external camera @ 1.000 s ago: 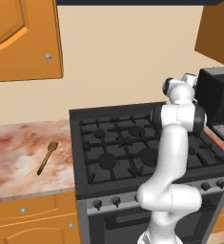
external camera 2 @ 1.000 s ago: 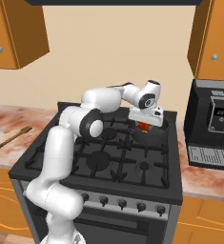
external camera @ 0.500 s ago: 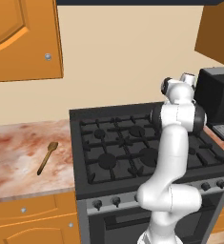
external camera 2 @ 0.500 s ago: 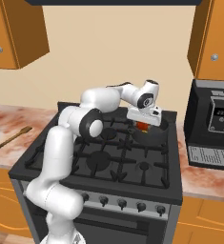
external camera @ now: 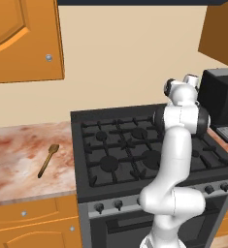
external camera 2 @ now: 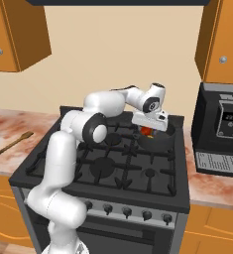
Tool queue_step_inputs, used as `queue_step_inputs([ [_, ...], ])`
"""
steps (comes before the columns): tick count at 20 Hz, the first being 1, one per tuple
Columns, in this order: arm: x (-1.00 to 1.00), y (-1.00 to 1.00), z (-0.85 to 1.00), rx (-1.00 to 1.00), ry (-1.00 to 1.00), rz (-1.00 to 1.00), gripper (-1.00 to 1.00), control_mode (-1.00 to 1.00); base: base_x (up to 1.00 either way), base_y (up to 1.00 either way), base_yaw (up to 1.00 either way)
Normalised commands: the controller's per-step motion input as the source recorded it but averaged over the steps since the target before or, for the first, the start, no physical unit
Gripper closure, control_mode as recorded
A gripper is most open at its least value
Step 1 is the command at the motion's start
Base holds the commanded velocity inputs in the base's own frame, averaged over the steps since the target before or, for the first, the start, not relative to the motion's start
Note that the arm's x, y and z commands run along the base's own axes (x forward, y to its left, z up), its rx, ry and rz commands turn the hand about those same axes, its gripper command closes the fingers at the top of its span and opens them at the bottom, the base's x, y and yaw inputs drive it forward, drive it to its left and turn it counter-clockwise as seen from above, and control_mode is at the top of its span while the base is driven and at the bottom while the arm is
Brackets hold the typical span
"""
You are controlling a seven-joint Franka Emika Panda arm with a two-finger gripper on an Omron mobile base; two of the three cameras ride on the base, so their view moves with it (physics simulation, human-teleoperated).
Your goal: Put the lemon and tomato in the pot. Retrieve the spatula and lightly stir the vegetables in the pot.
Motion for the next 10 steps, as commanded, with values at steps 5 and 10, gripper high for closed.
queue_step_inputs([
  [5, -0.02, 0.06, 0.44, -0.01, -0.04, 0.00, -1.00, -1.00, 0.00, 0.00, 0.00],
  [10, -0.23, 0.51, 0.62, -0.03, -0.09, 0.02, -1.00, -1.00, 0.00, 0.00, 0.00],
])
